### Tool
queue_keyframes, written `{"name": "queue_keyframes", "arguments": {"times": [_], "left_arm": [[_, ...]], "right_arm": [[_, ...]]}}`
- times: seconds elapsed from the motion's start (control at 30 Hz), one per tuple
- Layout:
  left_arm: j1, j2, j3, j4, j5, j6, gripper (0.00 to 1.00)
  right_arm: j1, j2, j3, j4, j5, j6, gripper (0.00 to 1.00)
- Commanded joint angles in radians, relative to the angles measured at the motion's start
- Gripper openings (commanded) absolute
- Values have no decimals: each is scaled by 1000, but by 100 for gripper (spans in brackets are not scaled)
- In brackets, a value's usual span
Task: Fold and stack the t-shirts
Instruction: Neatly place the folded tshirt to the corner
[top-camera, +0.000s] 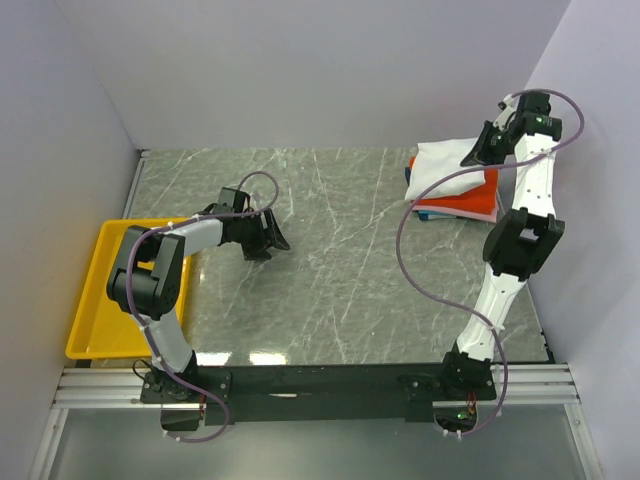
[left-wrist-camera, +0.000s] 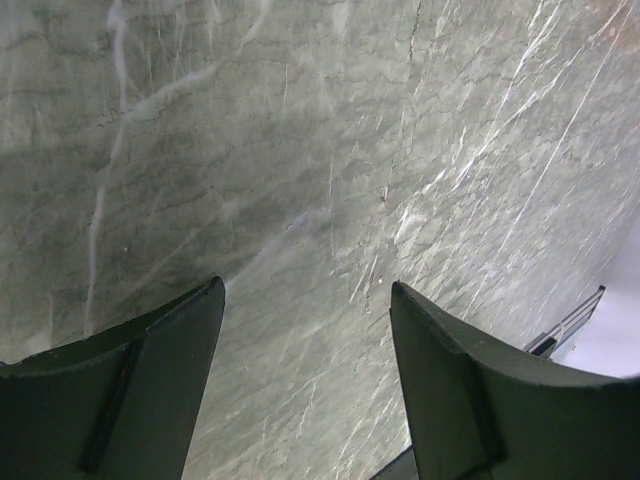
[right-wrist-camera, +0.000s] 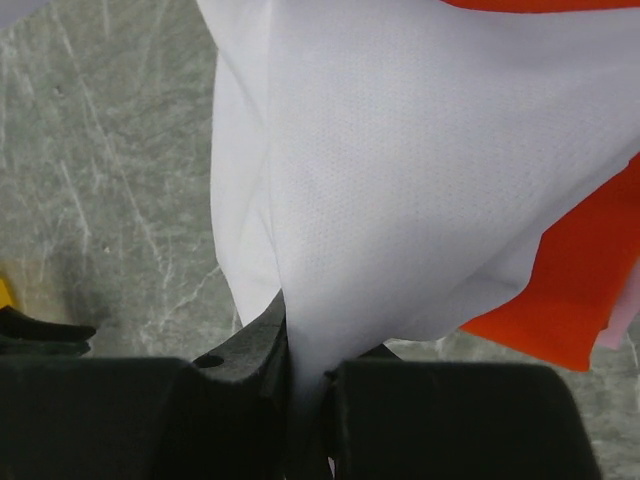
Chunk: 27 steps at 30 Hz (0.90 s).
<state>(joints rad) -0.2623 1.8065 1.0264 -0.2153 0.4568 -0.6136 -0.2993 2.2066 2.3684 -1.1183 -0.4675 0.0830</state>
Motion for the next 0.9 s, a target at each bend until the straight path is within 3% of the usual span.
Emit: {"name": "queue_keyframes", "arguments": {"times": [0.0, 0.47, 0.6, 0.7, 0.73, 0.77, 0.87], "left_arm": [[-5, 37, -25, -116, -69, 34, 75], [-8, -35, 8, -154, -93, 35, 75], [-11, -55, 27, -168, -102, 32, 76], [-15, -75, 34, -174, -116, 32, 76], [-15, -81, 34, -174, -122, 32, 76], [-17, -93, 34, -174, -127, 31, 76], [-17, -117, 37, -177, -141, 32, 77]], "right_arm": [[-4, 38, 22, 29, 44, -26, 0], [-4, 96, 20, 124, 271, 15, 3], [-4, 104, 26, 120, 364, 40, 39], [-4, 79, -27, 124, 420, 57, 51], [-4, 53, -47, 127, 462, 64, 70], [-4, 42, -67, 132, 469, 73, 79], [-6, -10, -144, 133, 544, 119, 83]]}}
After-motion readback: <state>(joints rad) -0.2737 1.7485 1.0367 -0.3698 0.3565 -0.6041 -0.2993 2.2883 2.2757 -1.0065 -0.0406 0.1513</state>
